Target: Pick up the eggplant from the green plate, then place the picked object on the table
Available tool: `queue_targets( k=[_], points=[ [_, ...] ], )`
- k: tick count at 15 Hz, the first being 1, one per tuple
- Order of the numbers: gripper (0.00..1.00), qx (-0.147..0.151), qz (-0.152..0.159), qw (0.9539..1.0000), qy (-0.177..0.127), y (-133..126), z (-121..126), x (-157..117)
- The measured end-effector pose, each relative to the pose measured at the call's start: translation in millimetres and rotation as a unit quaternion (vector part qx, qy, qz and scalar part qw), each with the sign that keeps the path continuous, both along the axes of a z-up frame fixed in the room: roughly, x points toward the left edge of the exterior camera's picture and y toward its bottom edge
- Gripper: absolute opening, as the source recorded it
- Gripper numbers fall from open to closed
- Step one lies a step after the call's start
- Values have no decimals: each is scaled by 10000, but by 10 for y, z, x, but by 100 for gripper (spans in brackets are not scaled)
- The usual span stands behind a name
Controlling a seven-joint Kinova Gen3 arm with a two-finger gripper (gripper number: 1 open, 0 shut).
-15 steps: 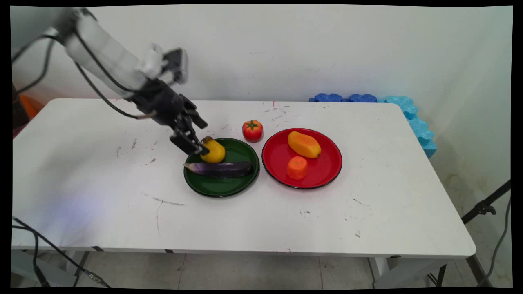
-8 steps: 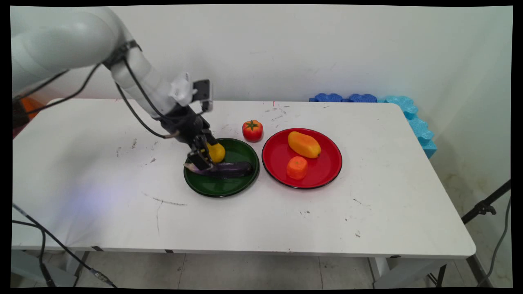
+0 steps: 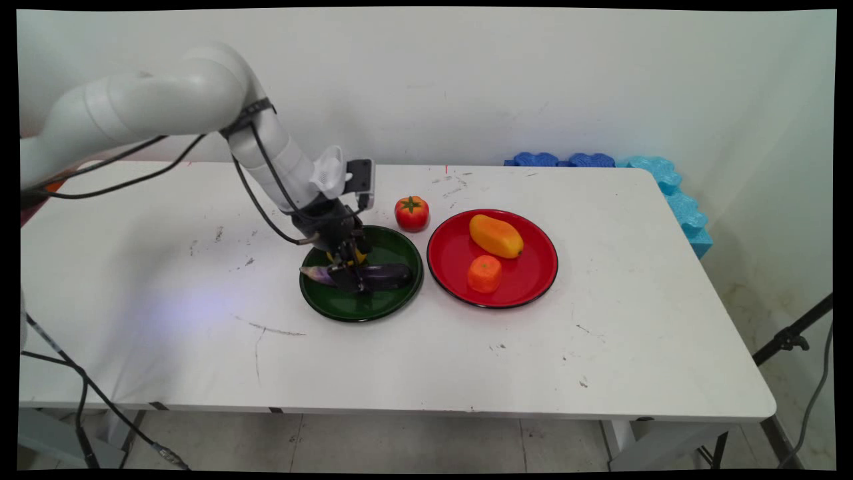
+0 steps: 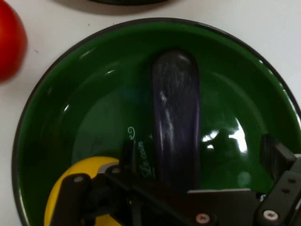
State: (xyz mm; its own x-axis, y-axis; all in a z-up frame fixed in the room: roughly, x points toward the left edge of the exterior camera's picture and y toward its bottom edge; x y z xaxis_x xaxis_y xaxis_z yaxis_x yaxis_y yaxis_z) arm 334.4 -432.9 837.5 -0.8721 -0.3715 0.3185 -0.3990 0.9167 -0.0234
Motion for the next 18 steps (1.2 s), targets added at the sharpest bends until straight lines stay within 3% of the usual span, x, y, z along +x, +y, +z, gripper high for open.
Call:
queue_targets(
  k=[5,6,13,18],
  points=[
    [100,28,-115,9999,-40,-106,-184,-74],
    [0,29,-127,9999,-39,-117,-203,-83],
    [0,47,-169,9998,42,-148,-294,-184],
    [0,1,144,9997,214,-91,38,-256]
  ],
)
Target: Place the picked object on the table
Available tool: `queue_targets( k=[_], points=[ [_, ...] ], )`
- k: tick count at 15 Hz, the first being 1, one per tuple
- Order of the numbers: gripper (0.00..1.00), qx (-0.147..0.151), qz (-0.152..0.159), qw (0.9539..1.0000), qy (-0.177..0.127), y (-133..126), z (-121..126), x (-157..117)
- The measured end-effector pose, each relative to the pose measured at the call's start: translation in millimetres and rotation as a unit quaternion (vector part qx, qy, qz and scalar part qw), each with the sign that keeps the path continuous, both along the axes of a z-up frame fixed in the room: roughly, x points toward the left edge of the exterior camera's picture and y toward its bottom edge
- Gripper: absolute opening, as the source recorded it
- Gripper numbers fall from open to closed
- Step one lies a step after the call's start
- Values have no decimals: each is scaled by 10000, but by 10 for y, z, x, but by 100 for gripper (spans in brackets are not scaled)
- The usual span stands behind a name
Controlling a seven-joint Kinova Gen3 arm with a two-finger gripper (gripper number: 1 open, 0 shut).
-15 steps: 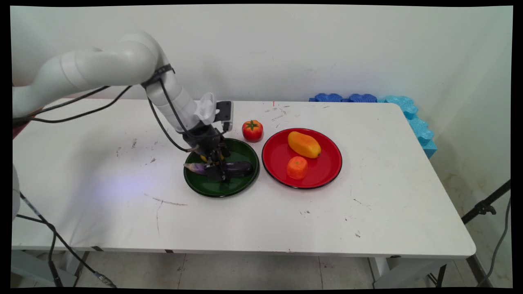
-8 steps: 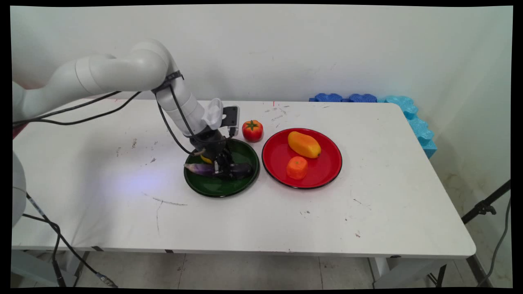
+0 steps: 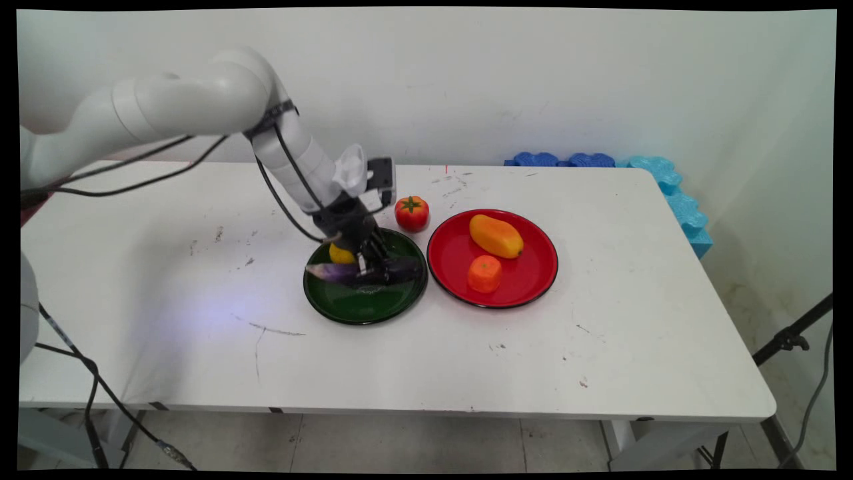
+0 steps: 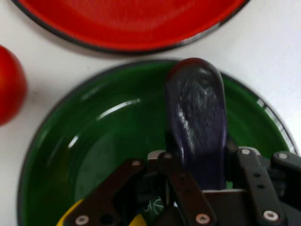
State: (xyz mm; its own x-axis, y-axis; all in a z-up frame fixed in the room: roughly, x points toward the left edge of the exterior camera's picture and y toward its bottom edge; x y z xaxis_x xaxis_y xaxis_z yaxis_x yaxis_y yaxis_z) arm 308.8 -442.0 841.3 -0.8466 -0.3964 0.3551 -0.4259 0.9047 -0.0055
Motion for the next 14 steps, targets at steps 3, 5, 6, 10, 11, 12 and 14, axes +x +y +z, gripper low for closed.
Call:
queue_targets(
  k=[3,5,6,10,11,12,14],
  points=[
    [0,-88,124,9997,181,102,367,-112],
    [0,-102,200,9992,342,211,593,-242],
    [0,-97,224,9989,404,266,670,-306],
    [0,-21,305,9977,604,520,834,-622],
    [0,3,332,9974,634,577,831,-704],
    [0,28,356,9972,654,621,813,-773],
    [0,92,428,9967,689,705,725,-928]
  ],
)
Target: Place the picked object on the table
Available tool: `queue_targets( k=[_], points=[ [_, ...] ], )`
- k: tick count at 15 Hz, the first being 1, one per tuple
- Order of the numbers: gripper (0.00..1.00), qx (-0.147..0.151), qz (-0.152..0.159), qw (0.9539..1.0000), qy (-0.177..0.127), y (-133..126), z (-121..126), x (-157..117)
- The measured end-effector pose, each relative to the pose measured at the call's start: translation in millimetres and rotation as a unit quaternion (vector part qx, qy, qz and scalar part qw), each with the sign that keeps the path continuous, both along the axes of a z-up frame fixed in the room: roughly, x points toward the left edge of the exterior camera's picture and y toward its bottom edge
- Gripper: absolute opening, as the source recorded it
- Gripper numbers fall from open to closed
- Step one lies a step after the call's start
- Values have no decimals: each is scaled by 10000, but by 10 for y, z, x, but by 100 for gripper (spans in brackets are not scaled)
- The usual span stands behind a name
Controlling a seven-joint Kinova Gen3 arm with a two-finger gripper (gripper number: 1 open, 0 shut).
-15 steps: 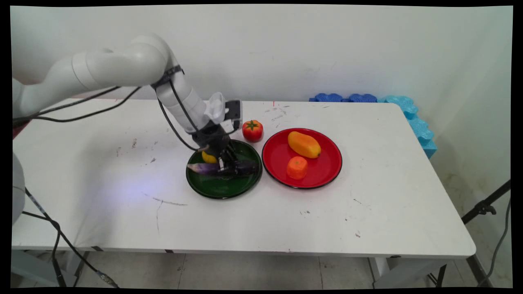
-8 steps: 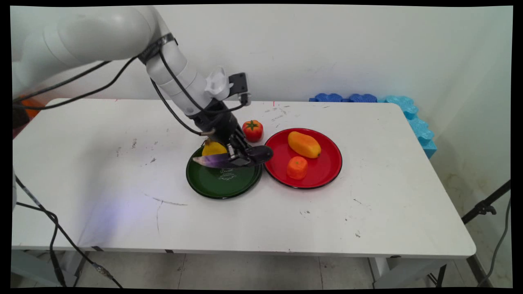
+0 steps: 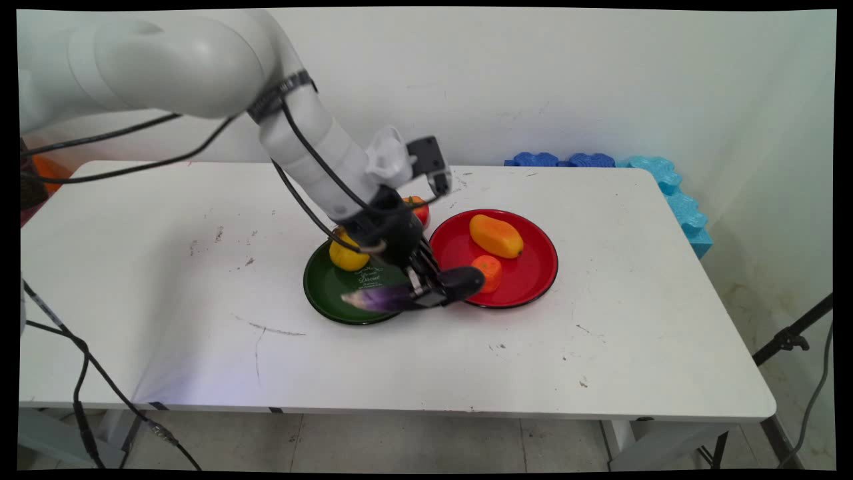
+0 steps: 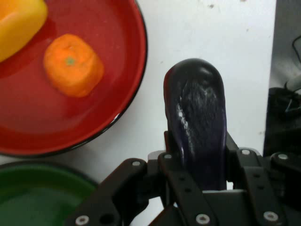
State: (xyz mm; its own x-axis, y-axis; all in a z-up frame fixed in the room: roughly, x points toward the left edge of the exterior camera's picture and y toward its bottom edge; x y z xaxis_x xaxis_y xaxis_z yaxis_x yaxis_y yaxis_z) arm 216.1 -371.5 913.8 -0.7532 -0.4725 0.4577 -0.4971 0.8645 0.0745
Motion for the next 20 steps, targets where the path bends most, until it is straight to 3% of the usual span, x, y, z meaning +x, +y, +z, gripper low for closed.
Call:
queue_targets(
  k=[6,12,20],
  points=[
    [0,233,172,9996,32,148,-373,-309],
    [0,360,249,9990,13,229,-691,-442],
    [0,409,214,9989,46,313,-898,-520]
  ],
)
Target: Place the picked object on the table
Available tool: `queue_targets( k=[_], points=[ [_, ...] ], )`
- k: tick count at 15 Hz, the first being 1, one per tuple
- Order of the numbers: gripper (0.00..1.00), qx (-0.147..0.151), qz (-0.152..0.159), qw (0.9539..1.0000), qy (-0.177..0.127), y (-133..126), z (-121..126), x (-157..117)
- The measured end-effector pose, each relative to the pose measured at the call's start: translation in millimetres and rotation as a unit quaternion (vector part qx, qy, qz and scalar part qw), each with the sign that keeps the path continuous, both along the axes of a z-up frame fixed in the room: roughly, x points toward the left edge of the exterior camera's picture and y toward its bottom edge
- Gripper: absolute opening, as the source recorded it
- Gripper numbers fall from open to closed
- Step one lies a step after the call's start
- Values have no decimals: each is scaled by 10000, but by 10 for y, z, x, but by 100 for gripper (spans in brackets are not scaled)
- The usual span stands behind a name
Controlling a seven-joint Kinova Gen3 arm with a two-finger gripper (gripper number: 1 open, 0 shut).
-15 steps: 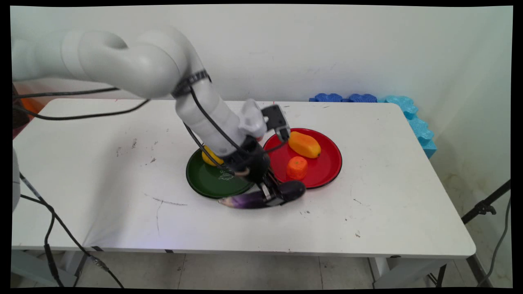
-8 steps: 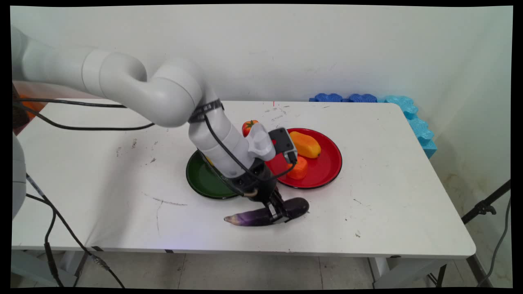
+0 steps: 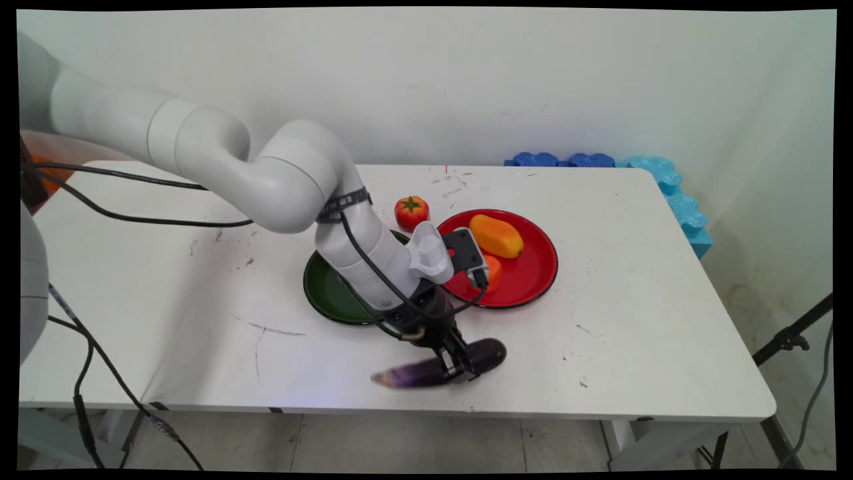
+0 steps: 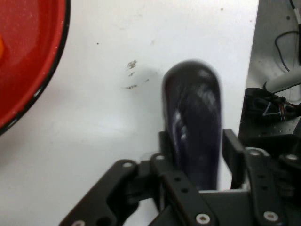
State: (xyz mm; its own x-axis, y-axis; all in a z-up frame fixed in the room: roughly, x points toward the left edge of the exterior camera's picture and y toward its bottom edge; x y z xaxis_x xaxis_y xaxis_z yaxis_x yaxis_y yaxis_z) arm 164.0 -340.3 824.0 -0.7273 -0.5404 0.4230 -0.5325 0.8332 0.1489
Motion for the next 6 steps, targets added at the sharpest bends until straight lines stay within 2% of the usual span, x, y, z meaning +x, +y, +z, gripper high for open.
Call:
queue_targets(
  k=[1,6],
  points=[
    [100,-4,-11,10000,0,3,-12,-4],
    [100,-79,-72,9999,16,-25,-20,-24]
  ],
)
